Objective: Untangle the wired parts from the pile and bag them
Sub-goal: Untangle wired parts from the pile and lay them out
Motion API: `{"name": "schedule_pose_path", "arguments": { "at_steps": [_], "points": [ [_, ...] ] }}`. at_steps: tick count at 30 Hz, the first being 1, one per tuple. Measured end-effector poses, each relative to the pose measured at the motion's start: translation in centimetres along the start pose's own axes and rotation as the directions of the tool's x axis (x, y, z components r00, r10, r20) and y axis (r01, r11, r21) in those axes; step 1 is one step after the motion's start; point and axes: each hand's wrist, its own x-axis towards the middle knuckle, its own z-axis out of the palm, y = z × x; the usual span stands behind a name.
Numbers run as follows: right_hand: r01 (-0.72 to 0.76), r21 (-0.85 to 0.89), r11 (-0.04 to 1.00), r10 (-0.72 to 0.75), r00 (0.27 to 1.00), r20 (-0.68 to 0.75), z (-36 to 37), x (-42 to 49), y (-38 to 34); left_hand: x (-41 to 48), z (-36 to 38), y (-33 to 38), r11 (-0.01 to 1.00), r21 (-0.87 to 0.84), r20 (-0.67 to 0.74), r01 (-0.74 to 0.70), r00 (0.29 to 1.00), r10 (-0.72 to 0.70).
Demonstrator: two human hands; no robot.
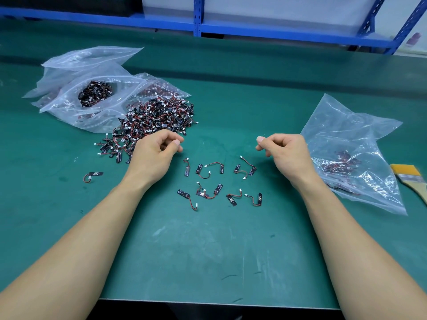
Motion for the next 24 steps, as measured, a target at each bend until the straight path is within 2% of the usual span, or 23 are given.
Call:
{"name": "schedule_pose_path", "arguments": {
  "at_steps": [24],
  "points": [
    [-0.012, -0.002, 1.0, 0.012, 1.0, 0.015, -0.03, -0.06, -0.09, -0.06, -0.07, 0.14, 1.0, 0.013, 0.006, 0.012, 1.0, -0.012]
  ]
}}
